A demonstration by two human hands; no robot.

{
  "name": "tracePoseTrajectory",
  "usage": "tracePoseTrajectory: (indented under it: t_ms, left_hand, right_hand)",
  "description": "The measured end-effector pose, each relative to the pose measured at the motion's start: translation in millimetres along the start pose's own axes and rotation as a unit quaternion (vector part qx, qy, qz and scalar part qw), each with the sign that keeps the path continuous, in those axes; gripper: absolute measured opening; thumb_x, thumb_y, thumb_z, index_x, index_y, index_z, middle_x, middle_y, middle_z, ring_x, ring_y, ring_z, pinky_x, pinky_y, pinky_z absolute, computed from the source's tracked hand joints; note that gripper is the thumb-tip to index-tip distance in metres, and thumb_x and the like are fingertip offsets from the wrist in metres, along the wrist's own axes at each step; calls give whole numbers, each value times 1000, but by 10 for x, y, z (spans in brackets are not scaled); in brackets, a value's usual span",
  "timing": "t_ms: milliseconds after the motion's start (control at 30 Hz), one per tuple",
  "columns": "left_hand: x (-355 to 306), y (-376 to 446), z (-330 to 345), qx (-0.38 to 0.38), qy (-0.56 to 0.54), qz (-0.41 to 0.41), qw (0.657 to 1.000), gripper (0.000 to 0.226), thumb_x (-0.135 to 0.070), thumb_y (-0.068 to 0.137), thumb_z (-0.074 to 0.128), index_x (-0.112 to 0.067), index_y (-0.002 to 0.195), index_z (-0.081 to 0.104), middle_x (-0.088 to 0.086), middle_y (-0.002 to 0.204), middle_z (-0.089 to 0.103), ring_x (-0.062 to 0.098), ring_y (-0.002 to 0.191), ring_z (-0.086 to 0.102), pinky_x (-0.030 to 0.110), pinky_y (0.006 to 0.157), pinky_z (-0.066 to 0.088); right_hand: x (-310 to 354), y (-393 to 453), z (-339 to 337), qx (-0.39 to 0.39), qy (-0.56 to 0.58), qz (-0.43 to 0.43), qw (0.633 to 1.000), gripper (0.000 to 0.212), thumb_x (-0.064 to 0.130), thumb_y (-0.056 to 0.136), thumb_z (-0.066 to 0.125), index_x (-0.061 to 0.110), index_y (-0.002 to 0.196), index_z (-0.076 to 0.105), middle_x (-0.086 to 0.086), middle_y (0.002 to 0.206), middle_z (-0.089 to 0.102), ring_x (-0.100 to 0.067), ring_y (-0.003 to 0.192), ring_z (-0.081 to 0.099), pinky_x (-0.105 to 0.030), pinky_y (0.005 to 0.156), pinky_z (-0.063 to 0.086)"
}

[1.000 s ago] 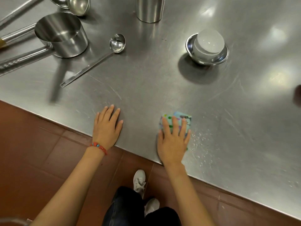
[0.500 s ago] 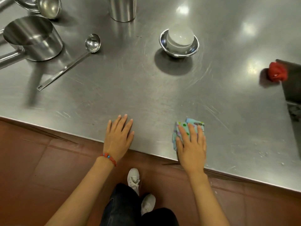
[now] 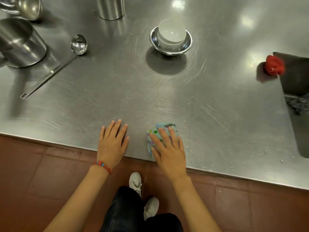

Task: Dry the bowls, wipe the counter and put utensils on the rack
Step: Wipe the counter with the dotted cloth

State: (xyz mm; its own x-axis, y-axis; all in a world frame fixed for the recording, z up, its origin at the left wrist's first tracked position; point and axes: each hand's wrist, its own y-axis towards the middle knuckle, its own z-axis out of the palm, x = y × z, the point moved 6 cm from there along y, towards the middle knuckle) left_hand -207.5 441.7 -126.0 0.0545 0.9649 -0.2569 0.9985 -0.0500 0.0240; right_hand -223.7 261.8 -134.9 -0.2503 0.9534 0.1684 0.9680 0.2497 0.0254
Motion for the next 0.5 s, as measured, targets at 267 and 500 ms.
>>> tracePoseTrajectory:
  t_ms: [267,500]
  left_hand:
    - [-353,105,-20,-3,-10,44,999,47,-28,83,38,-2,112,63,24,122,60,43,113,55,61,90,41]
    - [-1133,315,178,7,-21,176,984,40,-25,80,50,-4,110,65,21,118,63,41,108,59,62,86,44]
  right_hand:
    - [-948,849,-195,6,38,186,982,45,40,97,32,34,141,30,0,155,23,-25,144,5,-44,116,4]
    - [-734,86,-170,-11,-5,49,999,41,37,92,38,33,133,45,0,142,47,-30,137,33,-49,108,30]
